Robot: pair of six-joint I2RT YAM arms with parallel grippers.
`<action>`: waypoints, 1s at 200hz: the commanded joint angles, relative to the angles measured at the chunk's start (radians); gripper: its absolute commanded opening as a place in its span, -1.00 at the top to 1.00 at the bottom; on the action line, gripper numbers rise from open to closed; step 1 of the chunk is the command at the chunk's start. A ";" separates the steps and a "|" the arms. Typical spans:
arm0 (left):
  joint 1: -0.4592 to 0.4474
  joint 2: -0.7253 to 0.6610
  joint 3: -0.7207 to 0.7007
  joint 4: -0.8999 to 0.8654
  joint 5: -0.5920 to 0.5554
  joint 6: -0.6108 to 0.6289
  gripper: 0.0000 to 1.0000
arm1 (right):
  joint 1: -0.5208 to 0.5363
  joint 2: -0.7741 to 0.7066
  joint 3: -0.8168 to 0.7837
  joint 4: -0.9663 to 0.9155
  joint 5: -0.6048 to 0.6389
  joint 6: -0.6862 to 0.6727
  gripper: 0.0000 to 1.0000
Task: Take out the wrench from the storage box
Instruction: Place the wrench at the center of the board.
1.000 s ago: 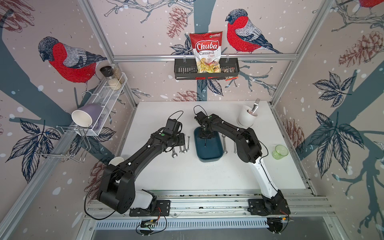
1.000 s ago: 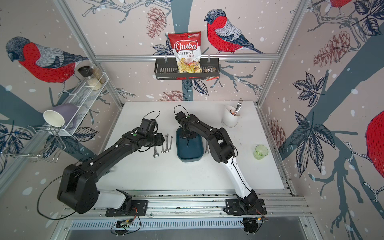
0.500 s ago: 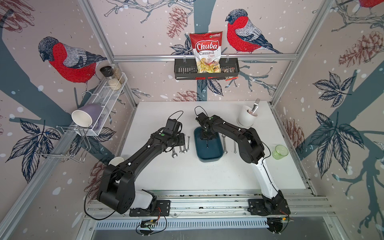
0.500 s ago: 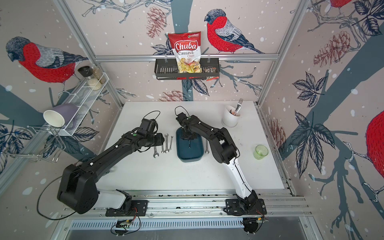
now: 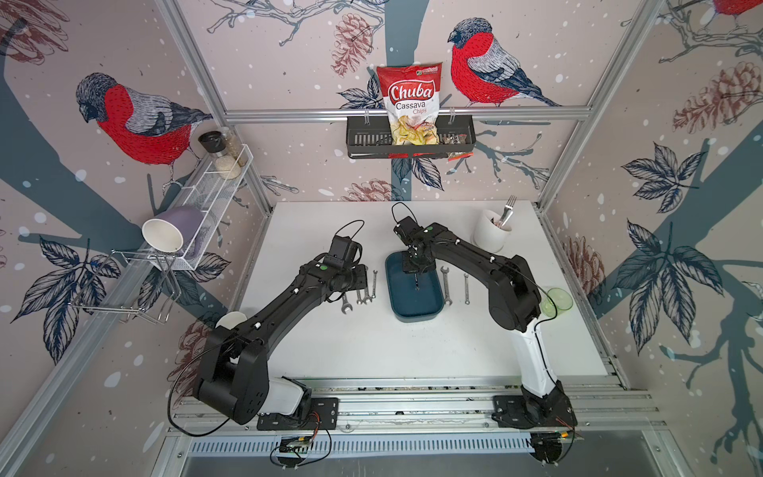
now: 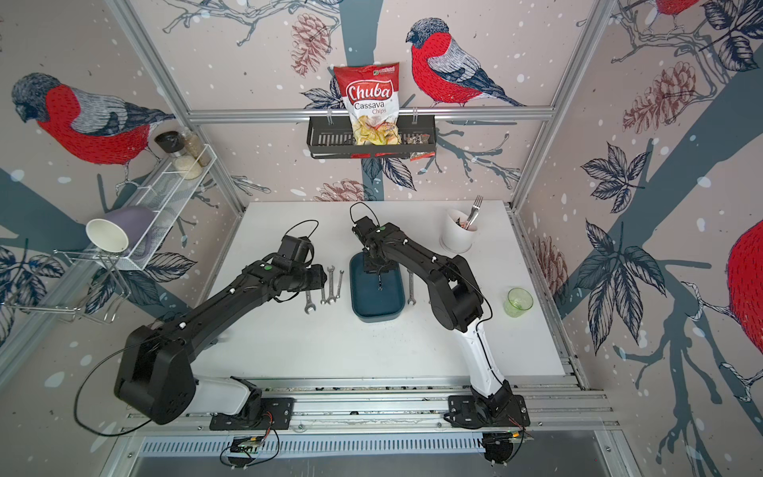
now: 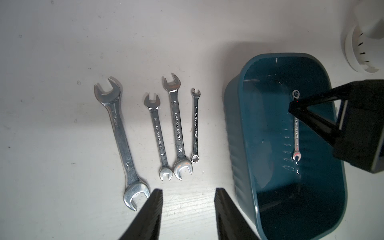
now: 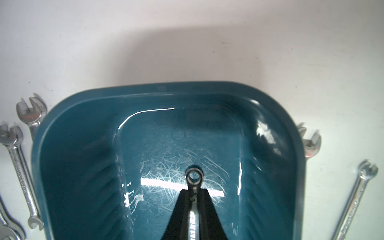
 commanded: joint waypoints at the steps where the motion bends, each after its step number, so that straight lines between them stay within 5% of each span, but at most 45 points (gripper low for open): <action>1: 0.002 0.002 0.011 -0.002 -0.008 0.014 0.08 | -0.002 -0.038 -0.001 -0.035 0.030 -0.023 1.00; 50: 0.002 0.002 0.023 -0.010 -0.008 0.015 0.08 | -0.040 -0.160 -0.079 -0.045 0.055 -0.054 1.00; 108: 0.002 -0.001 0.033 -0.022 -0.005 0.013 0.08 | -0.162 -0.310 -0.365 0.092 0.038 -0.091 1.00; 200: 0.002 -0.012 0.036 -0.048 -0.015 0.006 0.09 | -0.263 -0.237 -0.551 0.305 -0.019 -0.132 1.00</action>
